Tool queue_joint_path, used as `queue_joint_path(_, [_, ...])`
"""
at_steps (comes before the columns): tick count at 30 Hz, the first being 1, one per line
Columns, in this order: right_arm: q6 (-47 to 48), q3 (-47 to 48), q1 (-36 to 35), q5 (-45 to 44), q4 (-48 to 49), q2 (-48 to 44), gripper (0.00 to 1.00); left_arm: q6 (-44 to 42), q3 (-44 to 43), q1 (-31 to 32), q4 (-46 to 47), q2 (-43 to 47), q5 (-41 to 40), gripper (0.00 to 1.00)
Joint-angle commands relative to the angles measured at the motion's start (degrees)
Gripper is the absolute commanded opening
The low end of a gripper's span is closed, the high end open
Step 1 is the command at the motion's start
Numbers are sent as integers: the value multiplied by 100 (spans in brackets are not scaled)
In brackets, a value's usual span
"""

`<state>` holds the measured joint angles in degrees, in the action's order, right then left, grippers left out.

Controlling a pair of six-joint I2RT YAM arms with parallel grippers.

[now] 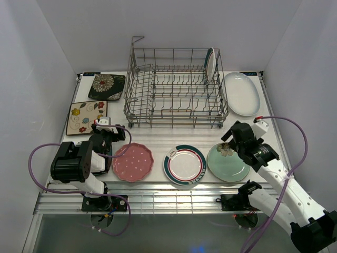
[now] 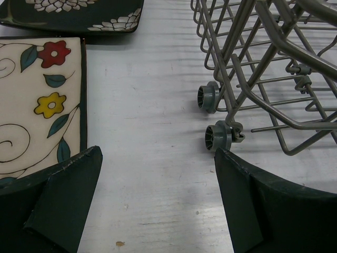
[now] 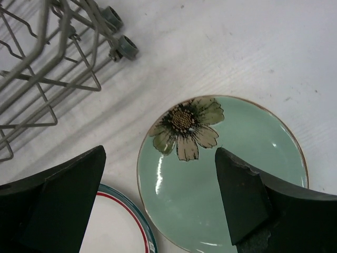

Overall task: Load the plates into the dish rack
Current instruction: Pick up the plate at the center of the board.

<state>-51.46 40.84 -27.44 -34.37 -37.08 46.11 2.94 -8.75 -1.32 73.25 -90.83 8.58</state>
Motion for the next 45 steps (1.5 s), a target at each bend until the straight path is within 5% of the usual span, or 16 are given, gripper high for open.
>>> queue_joint_path(1, [-830, -190, 11, 211, -598, -225, 90, -22, -83, 9, 22, 56, 83, 98])
queue_joint_path(11, [-1472, -814, 11, 448, -1135, -1165, 90, -13, -74, 9, 40, 56, 39, 98])
queue_joint_path(31, [-2095, -674, 11, 1134, -2144, -418, 90, -13, 5, 9, 198, 74, 12, 98])
queue_joint_path(45, [-2913, -603, 11, 1160, -3068, -1060, 90, -13, 5, 9, 207, 65, 12, 98])
